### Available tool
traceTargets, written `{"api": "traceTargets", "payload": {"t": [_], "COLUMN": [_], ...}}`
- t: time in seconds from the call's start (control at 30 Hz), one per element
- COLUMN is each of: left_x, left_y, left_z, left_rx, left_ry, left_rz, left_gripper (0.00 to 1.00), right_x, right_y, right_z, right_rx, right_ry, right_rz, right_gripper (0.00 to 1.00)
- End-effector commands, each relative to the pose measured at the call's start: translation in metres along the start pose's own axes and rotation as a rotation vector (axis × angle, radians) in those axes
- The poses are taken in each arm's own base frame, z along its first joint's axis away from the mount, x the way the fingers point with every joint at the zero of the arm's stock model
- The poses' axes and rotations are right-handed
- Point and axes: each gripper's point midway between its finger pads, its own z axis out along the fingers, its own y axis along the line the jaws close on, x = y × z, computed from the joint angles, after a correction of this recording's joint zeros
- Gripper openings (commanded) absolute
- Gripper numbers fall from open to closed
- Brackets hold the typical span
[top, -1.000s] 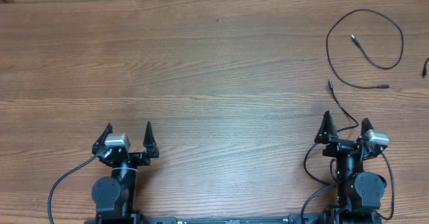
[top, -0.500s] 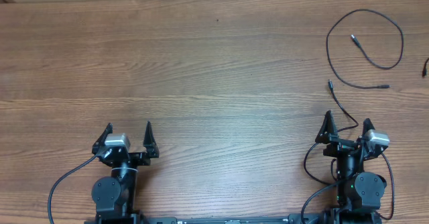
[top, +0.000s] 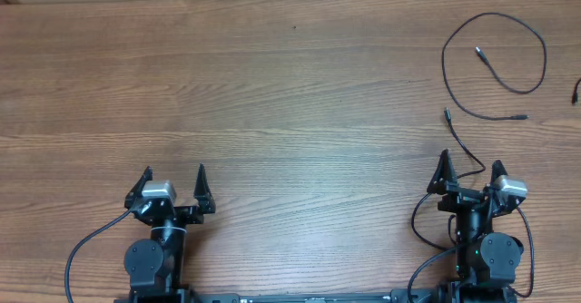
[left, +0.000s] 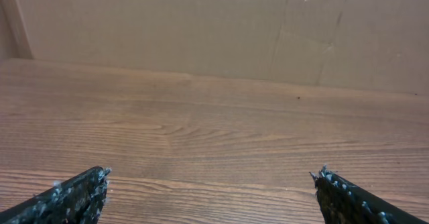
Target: Untangle cables
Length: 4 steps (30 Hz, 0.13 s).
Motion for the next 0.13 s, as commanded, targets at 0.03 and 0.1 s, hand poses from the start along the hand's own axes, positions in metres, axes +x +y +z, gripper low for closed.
{"api": "traceTargets", "payload": {"t": [0.03, 0.1], "left_x": [0.0004, 0.0004], "left_y": [0.0021, 0.0021], "left_z": [-0.0002, -0.0002], "left_rx": [-0.011, -0.011], "left_ry": [-0.003, -0.003], "left_rz": [-0.010, -0.010], "left_gripper": [1.00, 0.99], "right_x": [0.0010, 0.0010], "right_y": [-0.0035, -0.0035], "right_z": [0.0002, 0.0002], "right_rx": [0.016, 0.016], "right_ry": [-0.007, -0.007], "right_rz": [-0.007, -0.007], "right_gripper": [1.00, 1.00]}}
